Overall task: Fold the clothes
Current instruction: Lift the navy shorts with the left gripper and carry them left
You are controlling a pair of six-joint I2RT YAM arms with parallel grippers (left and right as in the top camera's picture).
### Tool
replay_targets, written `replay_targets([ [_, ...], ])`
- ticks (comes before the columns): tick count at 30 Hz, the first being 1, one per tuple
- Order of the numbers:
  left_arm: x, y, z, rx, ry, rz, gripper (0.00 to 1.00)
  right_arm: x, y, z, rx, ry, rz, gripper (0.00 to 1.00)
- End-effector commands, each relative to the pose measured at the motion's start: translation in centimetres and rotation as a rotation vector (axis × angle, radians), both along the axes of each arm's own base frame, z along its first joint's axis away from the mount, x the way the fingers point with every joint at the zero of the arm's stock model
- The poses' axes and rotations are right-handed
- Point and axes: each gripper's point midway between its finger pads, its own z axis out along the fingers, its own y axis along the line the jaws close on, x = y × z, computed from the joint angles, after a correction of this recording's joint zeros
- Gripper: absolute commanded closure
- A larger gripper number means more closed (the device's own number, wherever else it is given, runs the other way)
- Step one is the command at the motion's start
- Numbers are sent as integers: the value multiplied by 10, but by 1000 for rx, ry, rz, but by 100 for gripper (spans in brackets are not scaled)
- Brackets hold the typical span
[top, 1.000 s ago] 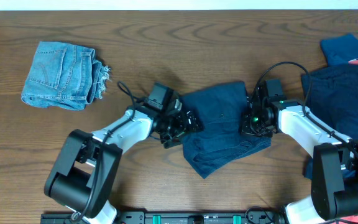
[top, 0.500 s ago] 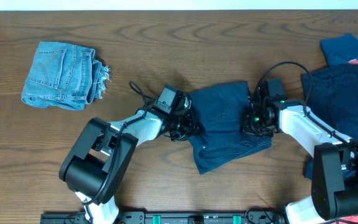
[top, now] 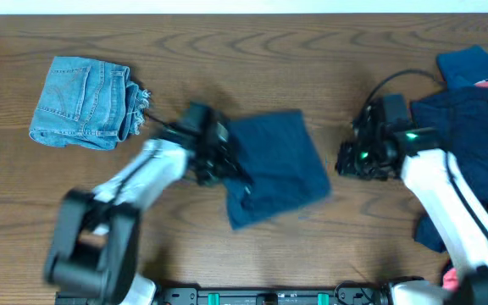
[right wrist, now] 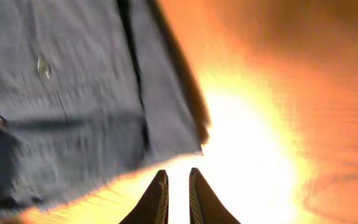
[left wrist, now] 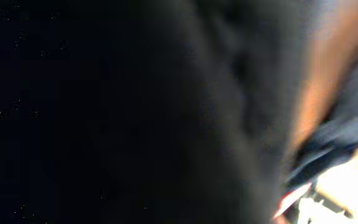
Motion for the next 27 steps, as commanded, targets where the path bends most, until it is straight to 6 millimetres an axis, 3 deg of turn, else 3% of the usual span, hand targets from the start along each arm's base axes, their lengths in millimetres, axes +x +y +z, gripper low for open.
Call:
replay_targets([
  [1,56,41,91,-47,-284,124,94,9,0,42,23,-137,-10,88],
  [4,85,87,139,-63,-407,277,94,10,0,61,39,-196,-27,87],
  [8,128,155,191,-66,-604,460,94,11,1,67,52,-217,-43,89],
  [12,156,209,217,-87,-735,613,94,10,1,67,52,-213,-45,89],
  [18,188,274,208,-120,-791,783,94,10,0,66,51,-209,-45,89],
  [21,200,300,190,-155,-764,866,94,7,0,65,49,-197,-45,90],
  [27,197,318,155,-159,-653,915,94,6,-1,64,44,-190,-47,89],
])
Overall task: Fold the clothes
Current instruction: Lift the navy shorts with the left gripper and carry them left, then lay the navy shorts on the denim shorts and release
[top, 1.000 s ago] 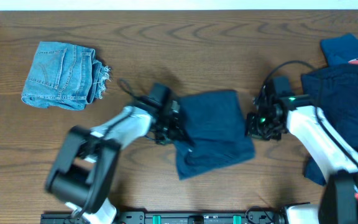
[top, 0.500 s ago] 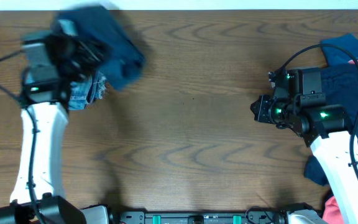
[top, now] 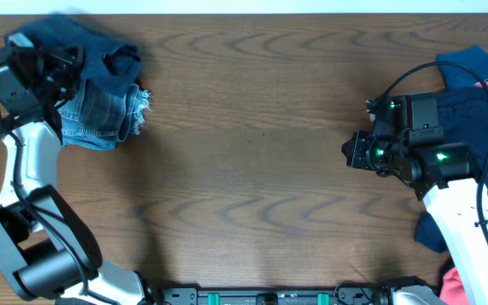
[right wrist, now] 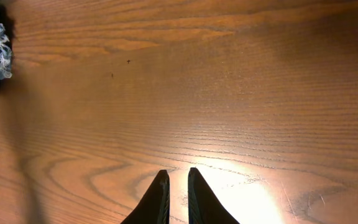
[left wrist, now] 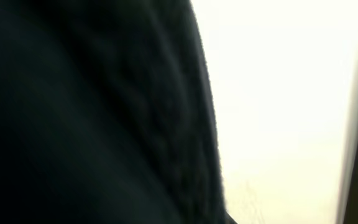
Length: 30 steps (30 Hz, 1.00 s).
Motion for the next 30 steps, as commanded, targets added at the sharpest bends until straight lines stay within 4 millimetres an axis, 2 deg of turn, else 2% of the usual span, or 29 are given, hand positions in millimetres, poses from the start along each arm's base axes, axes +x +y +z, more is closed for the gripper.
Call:
replay_targets([
  [1,-2,1,16,-2,-25,-14,94,2,-2,3,-1,-5,-19,89],
  [4,-10,2,5,28,18,-30,94,2,-5,3,-16,-8,-27,89],
  [6,-20,9,-12,63,90,-15,94,2,-5,3,-16,-8,-27,88],
  [8,-35,23,-35,106,199,32,94,3,-5,3,-16,-8,-28,88],
  [11,-56,45,-59,187,328,92,93,2,-5,2,-17,-4,-28,88],
  [15,-70,71,-64,251,362,131,90,2,-5,2,-18,-5,-28,88],
  [17,-76,80,-65,251,369,149,83,2,-7,2,-26,-6,-33,88],
  [19,-82,85,-69,236,392,160,55,2,-8,1,-33,-6,-37,87],
  [22,-98,81,-82,203,465,146,31,2,-10,1,-44,-6,-33,87],
  [26,-112,72,-91,213,526,92,27,3,-9,1,-43,-10,-33,87],
  [30,-121,66,-79,228,530,74,27,3,-9,1,-43,-10,-33,86],
])
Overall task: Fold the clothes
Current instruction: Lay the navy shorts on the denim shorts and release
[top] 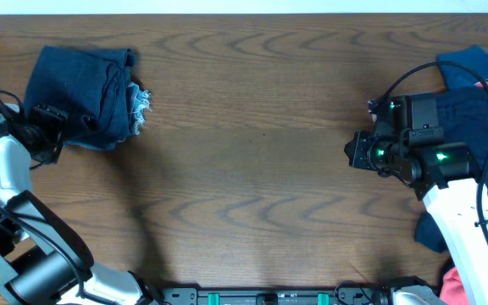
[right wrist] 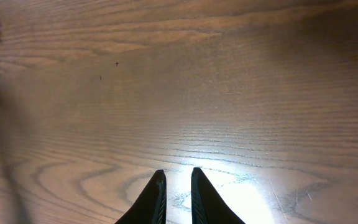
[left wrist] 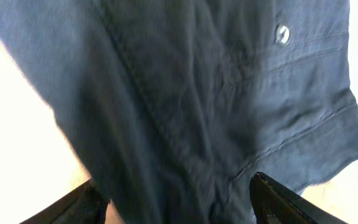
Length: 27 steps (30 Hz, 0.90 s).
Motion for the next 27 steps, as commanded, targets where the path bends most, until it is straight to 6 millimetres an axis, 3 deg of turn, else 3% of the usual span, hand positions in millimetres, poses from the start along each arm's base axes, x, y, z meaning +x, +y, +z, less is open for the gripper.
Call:
replay_targets([
  [1,-2,1,33,79,-48,-36,27,2,-2,3,-5,-9,-12,86],
  [4,-5,-2,60,116,-99,-37,30,2,-2,3,-5,-9,-13,86],
  [5,-5,-1,70,137,-121,-34,38,2,-2,4,-5,-11,-13,86],
  [6,-4,1,80,168,-143,-28,48,3,-2,4,-4,-13,-13,86],
  [9,-2,13,91,269,-146,9,92,3,-2,4,-4,-16,-13,86],
  [13,13,16,77,350,-108,8,94,3,-2,4,-4,-17,-13,86],
  [17,41,-5,40,328,-78,-76,94,4,-2,5,-3,-19,-13,86],
  [23,56,-47,-36,261,59,-216,94,4,-2,5,-2,-18,-14,88],
  [27,62,-64,-52,266,77,-285,85,4,-2,5,-1,-18,-17,88],
])
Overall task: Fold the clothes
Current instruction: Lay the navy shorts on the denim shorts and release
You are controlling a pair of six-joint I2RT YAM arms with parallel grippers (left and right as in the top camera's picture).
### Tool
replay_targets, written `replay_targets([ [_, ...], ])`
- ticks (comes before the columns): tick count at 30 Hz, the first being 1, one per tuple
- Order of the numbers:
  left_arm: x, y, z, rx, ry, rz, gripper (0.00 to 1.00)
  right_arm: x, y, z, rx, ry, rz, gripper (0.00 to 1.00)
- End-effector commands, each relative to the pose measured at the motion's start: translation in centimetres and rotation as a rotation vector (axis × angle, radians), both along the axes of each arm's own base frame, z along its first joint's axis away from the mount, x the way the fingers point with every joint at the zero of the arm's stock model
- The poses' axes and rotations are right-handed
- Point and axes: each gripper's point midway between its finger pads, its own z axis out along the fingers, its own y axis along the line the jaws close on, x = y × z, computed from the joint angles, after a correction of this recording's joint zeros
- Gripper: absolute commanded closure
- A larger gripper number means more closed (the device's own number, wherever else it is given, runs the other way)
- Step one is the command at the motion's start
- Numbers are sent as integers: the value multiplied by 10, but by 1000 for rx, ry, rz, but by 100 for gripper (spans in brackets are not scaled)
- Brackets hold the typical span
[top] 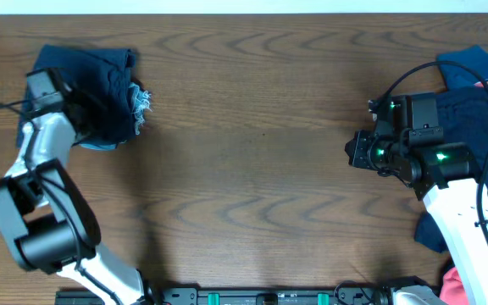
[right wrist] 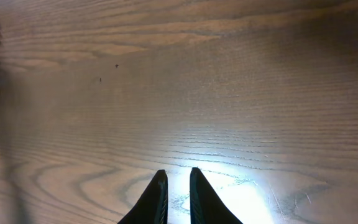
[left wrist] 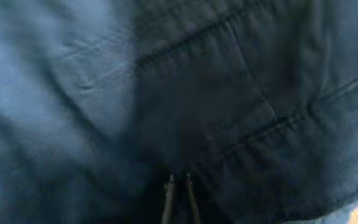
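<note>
A folded dark blue garment (top: 100, 80) lies on top of folded light denim shorts (top: 142, 106) at the table's far left; only the shorts' frayed hem and lower edge show. My left gripper (top: 79, 110) rests on the garment's left part. In the left wrist view dark fabric (left wrist: 241, 93) fills the picture and the left gripper (left wrist: 178, 179) is shut, its tips against the cloth. My right gripper (top: 350, 152) hovers right of centre over bare wood, shut with nothing in it (right wrist: 178, 174).
A heap of loose dark blue clothes (top: 473, 110) with a red piece lies at the table's right edge, behind the right arm. The shorts' white fringe shows at the left border of the right wrist view. Brown wooden table (top: 252, 169).
My left gripper was open, just left of the stack; now it is shut and sits on top of the dark blue garment. The right arm has not moved.
At first my left gripper was at the folded dark blue garment mid-table, the right gripper near its right edge. Then the garment was at the far left over the denim shorts. Then it lay on them with my left gripper open beside it, and now shut upon it.
</note>
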Motion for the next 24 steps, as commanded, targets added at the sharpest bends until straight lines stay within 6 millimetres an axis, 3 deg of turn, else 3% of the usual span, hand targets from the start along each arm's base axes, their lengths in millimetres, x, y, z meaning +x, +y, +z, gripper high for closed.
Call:
replay_targets([
  [1,5,-14,-5,24,15,-71,84,2,-2,4,1,-10,-14,89],
  [3,7,-17,3,26,-3,-80,83,2,-2,4,1,-11,-14,89],
  [5,9,-22,19,14,-43,-101,75,2,-1,4,8,-9,-19,91],
  [9,7,-34,76,14,-138,-174,70,2,-1,12,13,-32,-17,91],
  [12,-8,-47,126,50,-184,-258,64,5,-1,28,19,-98,-14,91],
  [15,-35,-64,174,127,-201,-372,54,7,0,52,31,-201,-7,91],
  [18,-70,-86,212,192,-204,-489,50,4,-1,79,37,-299,-2,92],
  [21,-111,-106,232,234,-188,-573,45,-6,-2,100,32,-386,23,85],
  [24,-147,-121,245,248,-187,-615,37,-21,-3,119,-16,-483,98,69],
])
